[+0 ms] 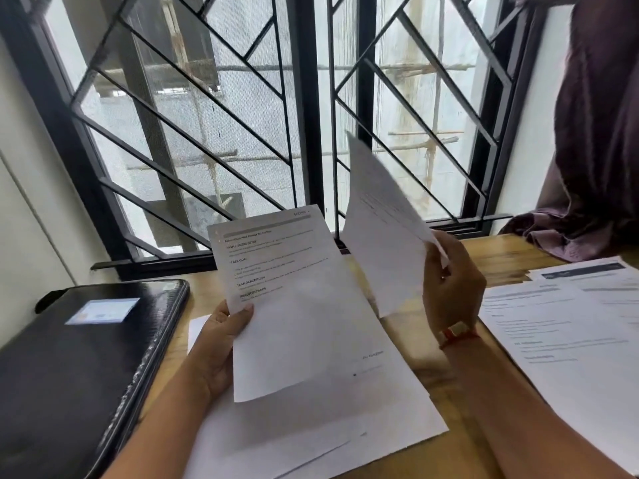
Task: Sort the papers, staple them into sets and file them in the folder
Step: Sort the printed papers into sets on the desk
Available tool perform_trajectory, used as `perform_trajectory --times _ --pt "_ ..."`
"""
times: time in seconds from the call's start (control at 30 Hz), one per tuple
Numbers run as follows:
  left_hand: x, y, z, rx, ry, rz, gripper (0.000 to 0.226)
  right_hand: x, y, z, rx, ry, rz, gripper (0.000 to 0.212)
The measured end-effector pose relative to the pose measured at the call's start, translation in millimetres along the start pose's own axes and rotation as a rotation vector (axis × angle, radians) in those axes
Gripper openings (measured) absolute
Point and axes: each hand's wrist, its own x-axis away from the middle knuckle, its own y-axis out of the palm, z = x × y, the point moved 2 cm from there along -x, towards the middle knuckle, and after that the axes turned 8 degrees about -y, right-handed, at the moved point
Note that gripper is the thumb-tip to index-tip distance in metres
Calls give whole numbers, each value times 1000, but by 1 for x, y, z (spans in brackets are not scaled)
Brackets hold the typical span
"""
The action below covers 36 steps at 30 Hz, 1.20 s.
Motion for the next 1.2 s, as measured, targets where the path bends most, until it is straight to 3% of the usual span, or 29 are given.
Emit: perform_trajectory --times 0.1,0.2,0.33,0.63,0.7,0.9,1.2 --pt "1 1 1 2 20 -9 40 -3 -4 -5 -69 -24 13 32" --pt "2 4 3 5 32 -34 41 -10 -9 -14 -105 -30 81 20" --pt "5 8 4 13 63 -74 28 -17 -12 -16 -99 45 149 20" --pt "6 8 5 -22 67 -61 22 -5 14 8 -272 285 -225 18" --pt "5 6 4 -47 67 -49 22 1 20 9 -374 370 -329 7" --pt "2 3 2 -114 55 -68 37 24 34 -4 -715 646 -472 17" --pt "-1 3 0 -206 93 -67 41 34 40 -26 -869 699 -639 36"
